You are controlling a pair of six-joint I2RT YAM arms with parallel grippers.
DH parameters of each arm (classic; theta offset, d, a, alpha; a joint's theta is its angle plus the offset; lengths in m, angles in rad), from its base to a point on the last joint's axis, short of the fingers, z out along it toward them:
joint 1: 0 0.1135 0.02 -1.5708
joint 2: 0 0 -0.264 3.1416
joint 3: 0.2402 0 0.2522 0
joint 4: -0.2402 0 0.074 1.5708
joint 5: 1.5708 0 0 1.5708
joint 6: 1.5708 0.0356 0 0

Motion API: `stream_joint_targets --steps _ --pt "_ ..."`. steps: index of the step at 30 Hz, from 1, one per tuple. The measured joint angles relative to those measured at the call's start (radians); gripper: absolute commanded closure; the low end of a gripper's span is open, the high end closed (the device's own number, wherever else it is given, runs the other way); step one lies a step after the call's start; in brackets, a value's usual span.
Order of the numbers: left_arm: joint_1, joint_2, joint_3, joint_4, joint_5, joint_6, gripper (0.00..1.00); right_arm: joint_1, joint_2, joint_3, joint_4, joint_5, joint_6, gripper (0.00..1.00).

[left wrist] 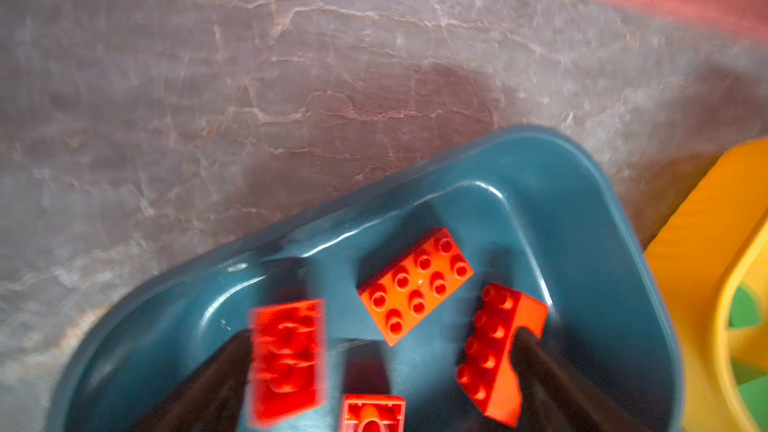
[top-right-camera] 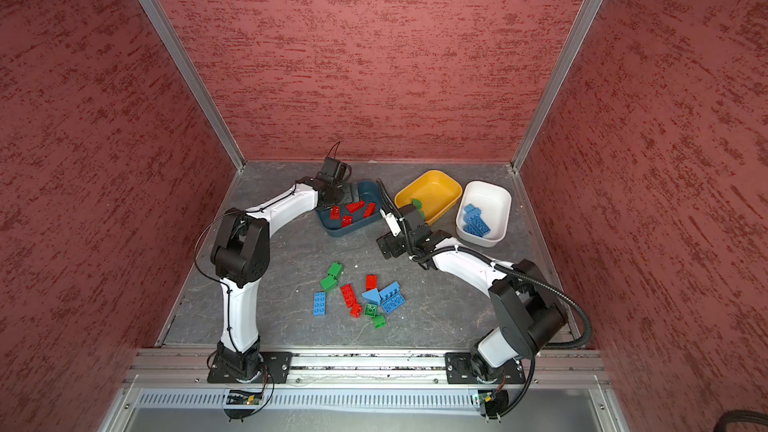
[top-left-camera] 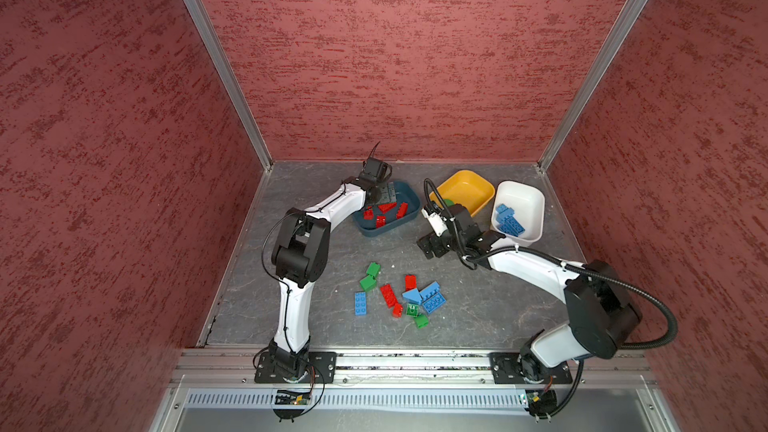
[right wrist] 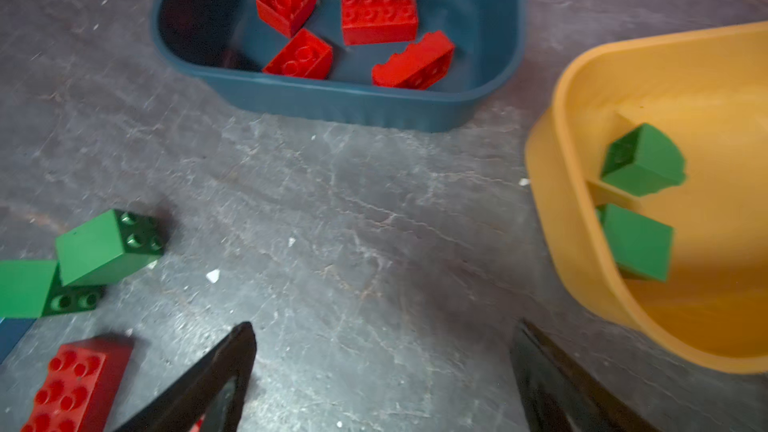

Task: Sort the legos into containers by color
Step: 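Lower the right gripper onto the loose pile and grasp a red brick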

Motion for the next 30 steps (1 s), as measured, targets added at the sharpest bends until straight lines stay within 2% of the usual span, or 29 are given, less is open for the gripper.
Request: stream_joint_targets --steps 8,13,20,24,30 --pt "0.000 -0.111 -0.060 0.011 0.007 0.000 0.01 0.059 0.016 -0.015 -0.020 -0.164 -0.170 0.15" --pt "0.002 -0.185 -0.106 0.024 0.009 -0.010 0.01 0.099 0.040 -0.019 -0.086 -0.252 -0.317 0.19" --pt "0.014 -0.248 -0.182 0.037 0.006 -0.025 0.01 0.123 0.114 -0.014 -0.190 -0.347 -0.453 0.29" --pt "0.024 -0.250 -0.201 0.037 0.003 -0.030 0.01 0.129 0.130 0.012 -0.209 -0.355 -0.504 0.39" --pt "0.028 -0.251 -0.213 0.038 0.002 -0.040 0.01 0.130 0.145 0.029 -0.208 -0.359 -0.525 0.44"
